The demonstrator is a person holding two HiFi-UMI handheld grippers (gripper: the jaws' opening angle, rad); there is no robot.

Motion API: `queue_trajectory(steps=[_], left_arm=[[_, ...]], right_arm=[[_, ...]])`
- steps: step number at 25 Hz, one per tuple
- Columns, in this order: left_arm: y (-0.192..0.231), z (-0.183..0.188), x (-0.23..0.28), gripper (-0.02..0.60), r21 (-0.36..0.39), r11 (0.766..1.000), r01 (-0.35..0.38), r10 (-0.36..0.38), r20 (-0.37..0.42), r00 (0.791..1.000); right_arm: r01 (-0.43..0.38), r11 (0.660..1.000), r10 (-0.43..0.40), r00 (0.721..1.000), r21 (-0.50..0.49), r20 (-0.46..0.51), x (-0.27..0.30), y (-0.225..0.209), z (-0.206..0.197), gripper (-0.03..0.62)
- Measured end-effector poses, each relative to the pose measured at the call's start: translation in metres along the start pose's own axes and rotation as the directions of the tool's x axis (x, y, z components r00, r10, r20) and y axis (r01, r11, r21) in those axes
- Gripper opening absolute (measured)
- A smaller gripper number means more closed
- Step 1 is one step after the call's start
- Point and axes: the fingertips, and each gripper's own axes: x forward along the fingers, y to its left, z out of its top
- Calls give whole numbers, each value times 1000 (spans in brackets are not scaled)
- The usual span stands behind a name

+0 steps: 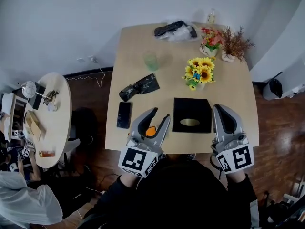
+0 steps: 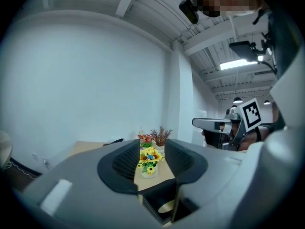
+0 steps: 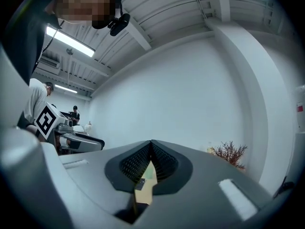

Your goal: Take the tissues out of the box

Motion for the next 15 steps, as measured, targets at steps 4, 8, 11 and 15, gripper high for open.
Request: queue_trajectory(steps=[4,8,11,15], left_arm=[[6,-4,-2,144,-4,1000,-19,19,-5,1000],[9,-7,-4,144,-3,1000,-26,26,-10,1000],[10,-9,-3,144,-7,1000,-28,28,-21,999],[10,-15,-2,144,-6,1000,-28,28,-41,999]], right_arm=[[-7,1000,7,1000,2,-4,4,2,-3,2],[-6,1000,6,1000,11,-15,5,1,-9,2],[-7,1000,8,1000,12,-23,7,1,-11,2],[-10,1000,11,999,14,-34,8,1,-16,2]])
